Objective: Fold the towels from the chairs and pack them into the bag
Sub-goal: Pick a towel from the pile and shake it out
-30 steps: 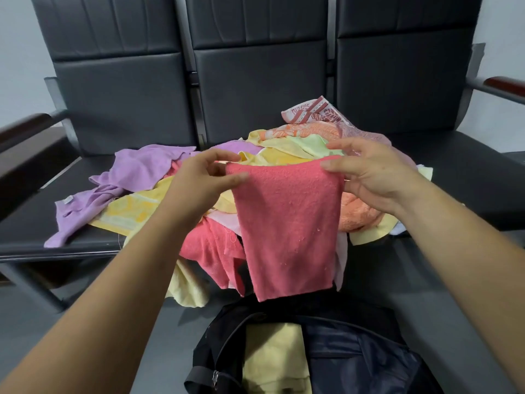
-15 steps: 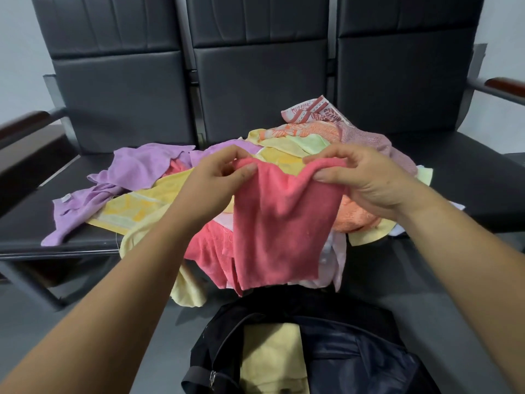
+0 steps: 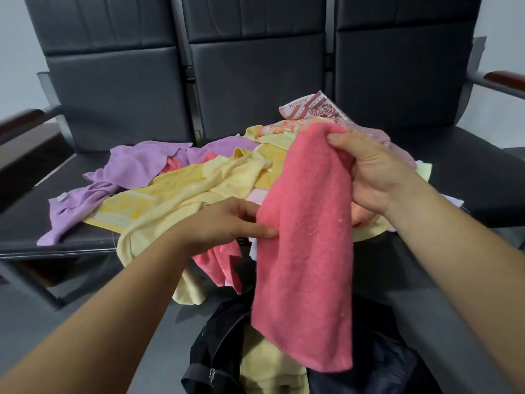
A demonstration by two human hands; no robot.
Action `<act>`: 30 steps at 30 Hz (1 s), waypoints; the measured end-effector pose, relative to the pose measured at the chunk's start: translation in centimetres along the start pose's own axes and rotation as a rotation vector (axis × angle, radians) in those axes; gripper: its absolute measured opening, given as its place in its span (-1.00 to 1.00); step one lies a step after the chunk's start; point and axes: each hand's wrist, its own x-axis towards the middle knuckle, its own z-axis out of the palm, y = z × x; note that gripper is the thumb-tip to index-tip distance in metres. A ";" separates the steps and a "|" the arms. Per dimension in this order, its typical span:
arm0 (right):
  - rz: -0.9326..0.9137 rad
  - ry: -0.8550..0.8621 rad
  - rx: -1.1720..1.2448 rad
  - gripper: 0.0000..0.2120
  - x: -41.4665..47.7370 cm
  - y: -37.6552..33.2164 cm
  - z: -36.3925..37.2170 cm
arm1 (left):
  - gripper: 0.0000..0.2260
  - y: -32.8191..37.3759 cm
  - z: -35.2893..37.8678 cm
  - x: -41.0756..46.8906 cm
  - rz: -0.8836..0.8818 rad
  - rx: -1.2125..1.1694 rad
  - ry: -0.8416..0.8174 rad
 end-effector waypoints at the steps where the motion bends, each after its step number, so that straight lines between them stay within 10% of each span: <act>1: 0.018 0.028 -0.002 -0.66 0.1 -0.1 -0.2 | -0.79 -0.2 0.2 0.1 0.012 -0.048 -0.004; 7: 0.253 0.263 0.002 -0.72 1.0 1.0 -1.9 | -0.56 0.7 2.3 0.9 0.107 -0.578 0.065; 17: 0.409 -0.243 -0.050 -0.44 -0.5 3.1 -2.1 | -0.72 2.2 1.1 1.3 0.169 -1.135 0.289; 30: 0.246 -0.005 -0.136 -0.70 0.0 2.8 -1.6 | -0.85 -0.1 -1.1 0.7 0.146 -0.138 0.684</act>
